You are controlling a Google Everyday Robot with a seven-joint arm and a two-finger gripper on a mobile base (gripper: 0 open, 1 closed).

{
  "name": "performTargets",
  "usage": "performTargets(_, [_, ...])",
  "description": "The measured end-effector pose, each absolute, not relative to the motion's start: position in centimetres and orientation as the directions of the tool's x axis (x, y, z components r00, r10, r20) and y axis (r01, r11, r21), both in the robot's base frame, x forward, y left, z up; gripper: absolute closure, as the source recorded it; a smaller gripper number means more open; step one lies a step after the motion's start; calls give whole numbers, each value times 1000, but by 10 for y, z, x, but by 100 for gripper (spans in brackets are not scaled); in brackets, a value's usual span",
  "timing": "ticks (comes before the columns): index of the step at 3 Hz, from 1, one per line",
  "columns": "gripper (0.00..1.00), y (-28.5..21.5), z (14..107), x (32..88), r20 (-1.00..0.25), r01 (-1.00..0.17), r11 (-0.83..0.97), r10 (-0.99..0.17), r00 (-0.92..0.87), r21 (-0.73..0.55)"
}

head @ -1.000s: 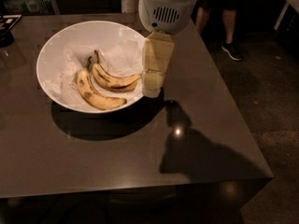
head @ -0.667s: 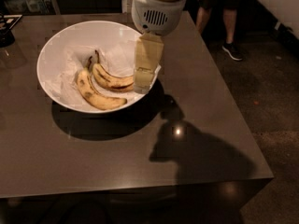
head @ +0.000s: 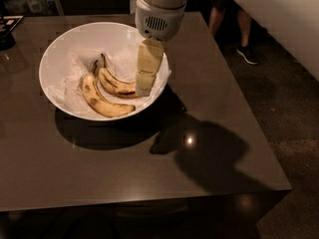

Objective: Pick banana from white bowl

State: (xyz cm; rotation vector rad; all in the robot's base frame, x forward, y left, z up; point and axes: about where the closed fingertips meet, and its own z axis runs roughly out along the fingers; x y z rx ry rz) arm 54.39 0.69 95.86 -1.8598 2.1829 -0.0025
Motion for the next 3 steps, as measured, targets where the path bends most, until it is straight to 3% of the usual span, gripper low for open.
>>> performTargets(2, [17,27,948,564,-196,-982,124,-976,-96,-140])
performTargets(3, [34,37,938,573,-182,-988,99,-980,-76,-118])
